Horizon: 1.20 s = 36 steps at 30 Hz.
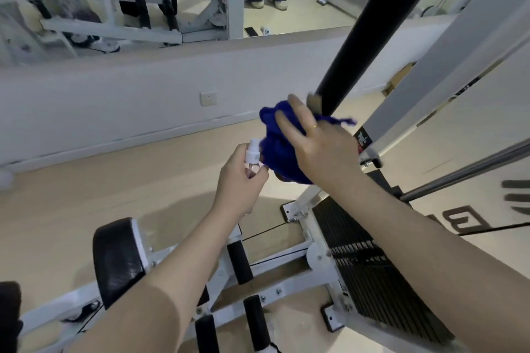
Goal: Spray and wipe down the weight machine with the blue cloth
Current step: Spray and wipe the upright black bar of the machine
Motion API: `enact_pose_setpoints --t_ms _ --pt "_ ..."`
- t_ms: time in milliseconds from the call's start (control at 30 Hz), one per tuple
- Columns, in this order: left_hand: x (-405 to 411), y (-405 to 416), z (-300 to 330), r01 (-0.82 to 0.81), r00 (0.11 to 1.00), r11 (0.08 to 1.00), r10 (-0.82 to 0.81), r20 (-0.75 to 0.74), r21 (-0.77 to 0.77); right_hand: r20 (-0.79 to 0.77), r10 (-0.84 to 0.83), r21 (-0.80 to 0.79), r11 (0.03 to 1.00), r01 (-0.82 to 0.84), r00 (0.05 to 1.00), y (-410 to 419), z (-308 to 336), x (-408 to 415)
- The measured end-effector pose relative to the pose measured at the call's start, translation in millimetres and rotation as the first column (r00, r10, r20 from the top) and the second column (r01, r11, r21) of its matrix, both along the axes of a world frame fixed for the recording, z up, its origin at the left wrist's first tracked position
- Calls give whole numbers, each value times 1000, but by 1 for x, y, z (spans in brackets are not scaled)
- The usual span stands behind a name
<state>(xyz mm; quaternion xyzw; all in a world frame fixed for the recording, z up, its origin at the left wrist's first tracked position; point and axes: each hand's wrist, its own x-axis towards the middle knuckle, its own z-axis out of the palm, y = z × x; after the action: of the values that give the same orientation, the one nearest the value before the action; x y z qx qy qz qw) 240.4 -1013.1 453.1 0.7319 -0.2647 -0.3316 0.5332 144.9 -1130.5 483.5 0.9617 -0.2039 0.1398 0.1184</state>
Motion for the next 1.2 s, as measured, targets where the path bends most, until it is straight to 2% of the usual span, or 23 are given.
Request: enact_pose_setpoints --t_ms 67,133,167,233,333,433,500,533,600,633,667,733,767,833,867,933,1000,1033,1100,1133,1200 --pt "-1 -5 4 3 1000 1000 -3 2 -17 0 -38 -249 968 37 999 -10 5 -10" --pt "-2 -7 2 2 1000 1000 -2 10 -15 -65 -12 -414 910 -16 998 -6 -4 -15" --pt "-2 -8 -1 -6 1000 1000 6 8 -14 -109 4 -445 894 -52 994 -4 -14 -16" --pt "-2 -10 -10 -23 1000 1000 23 -1 -17 -168 40 -410 906 -106 985 -5 -37 -16" --pt "-3 -14 -25 -23 999 1000 23 -23 -17 -167 159 -448 867 -218 973 -19 -55 -15" --pt "-1 -17 -37 -60 998 998 60 -21 7 -332 219 -363 868 -338 918 -22 -82 -13" --pt "3 -18 -44 -85 996 996 85 -27 12 -520 215 -229 897 -378 827 -15 -101 -7" --pt "3 -15 -47 -96 995 995 96 -40 9 -638 199 -163 909 -383 744 -8 -106 -4" --pt "3 -7 -47 -84 995 996 85 -58 5 -756 195 -88 916 -391 625 2 -109 -1" --pt "3 -3 -46 -74 995 997 74 -63 5 -732 209 -105 907 -409 649 3 -102 -1" --pt "4 1 -45 -62 996 998 63 -68 11 -665 224 -151 894 -421 713 2 -91 2" --pt "6 8 -45 -55 995 998 57 -83 25 -406 257 -305 867 -395 877 -6 -63 13" --pt "7 10 -46 -54 994 998 56 -92 29 -243 278 -351 868 -351 929 -11 -50 20" --pt "9 13 -47 -44 993 998 48 -105 38 -29 249 -382 893 -240 968 -17 -39 28" --pt "9 14 -47 -47 993 998 51 -110 38 -11 215 -380 903 -203 977 -18 -44 32" --pt "11 19 -47 -52 991 998 55 -119 27 -193 173 -305 925 -227 966 -11 -71 29" --pt "12 25 -46 -47 994 999 49 -103 20 -469 149 -175 951 -257 870 5 -97 23" --pt "13 29 -45 -45 994 999 46 -97 13 -558 145 -114 962 -249 817 12 -105 23" --pt "14 38 -43 -28 995 1000 29 -100 7 -612 156 75 987 -140 775 24 -111 28" --pt "14 40 -41 -16 994 1000 16 -104 6 -571 175 259 966 -26 802 26 -112 31" --pt "11 47 -33 18 996 1000 -17 -93 4 -522 144 582 781 227 841 30 -111 31"
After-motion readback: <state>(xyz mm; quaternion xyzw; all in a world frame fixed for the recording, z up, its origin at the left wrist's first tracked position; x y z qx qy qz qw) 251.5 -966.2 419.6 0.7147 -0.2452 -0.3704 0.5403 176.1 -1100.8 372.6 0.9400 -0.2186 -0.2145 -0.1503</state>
